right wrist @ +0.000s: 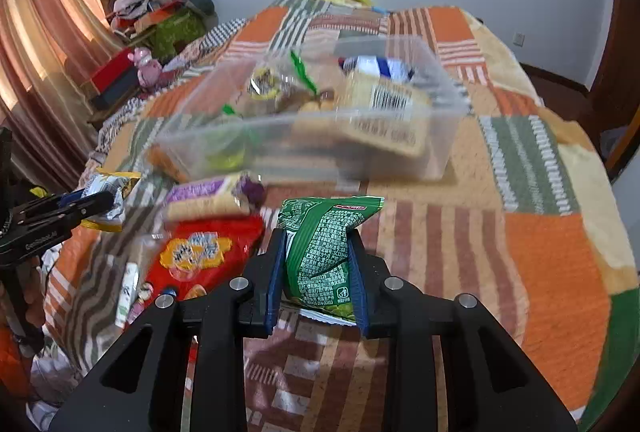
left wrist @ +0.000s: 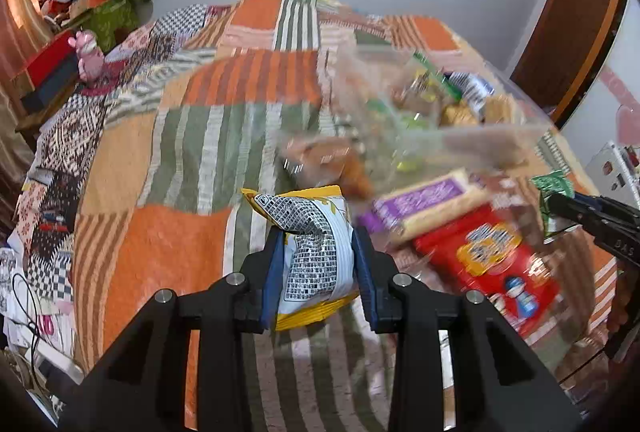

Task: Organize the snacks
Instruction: 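Grasp the white-yellow chip bag with the left tool while the right tool grasps the green chip bag, then lower both chip bags into the clear box and open both tools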

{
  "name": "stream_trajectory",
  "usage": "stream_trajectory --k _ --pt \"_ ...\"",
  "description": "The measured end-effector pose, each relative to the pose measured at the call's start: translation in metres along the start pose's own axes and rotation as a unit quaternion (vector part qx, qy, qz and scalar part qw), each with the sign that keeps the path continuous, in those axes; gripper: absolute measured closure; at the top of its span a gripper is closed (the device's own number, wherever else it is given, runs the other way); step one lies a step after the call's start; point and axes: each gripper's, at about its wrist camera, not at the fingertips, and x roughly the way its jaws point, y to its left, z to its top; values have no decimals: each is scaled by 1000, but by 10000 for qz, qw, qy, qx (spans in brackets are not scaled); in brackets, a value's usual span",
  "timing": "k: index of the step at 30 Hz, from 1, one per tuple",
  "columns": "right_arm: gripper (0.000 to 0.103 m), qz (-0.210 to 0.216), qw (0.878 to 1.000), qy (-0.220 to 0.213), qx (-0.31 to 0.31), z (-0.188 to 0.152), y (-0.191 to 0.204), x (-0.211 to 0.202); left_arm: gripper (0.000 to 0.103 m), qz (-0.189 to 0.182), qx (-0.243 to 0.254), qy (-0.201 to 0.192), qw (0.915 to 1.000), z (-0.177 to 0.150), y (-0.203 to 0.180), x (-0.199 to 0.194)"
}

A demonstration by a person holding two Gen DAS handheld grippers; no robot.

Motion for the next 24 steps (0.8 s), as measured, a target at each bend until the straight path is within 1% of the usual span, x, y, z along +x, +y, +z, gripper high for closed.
stream_trajectory --k 6,11,17,24 --pt "77 8 9994 -358 -31 23 -2 -13 69 -142 132 -437 9989 27 -18 -20" --pt "77 27 9981 -606 -118 43 1 -16 69 -274 266 -682 9969 51 -34 -25" --pt "77 78 9964 -815 -204 67 5 -10 69 -436 342 -791 9953 74 -51 -18" --pt "77 142 9965 -798 -202 85 7 14 69 -578 390 -729 9949 92 -66 7"
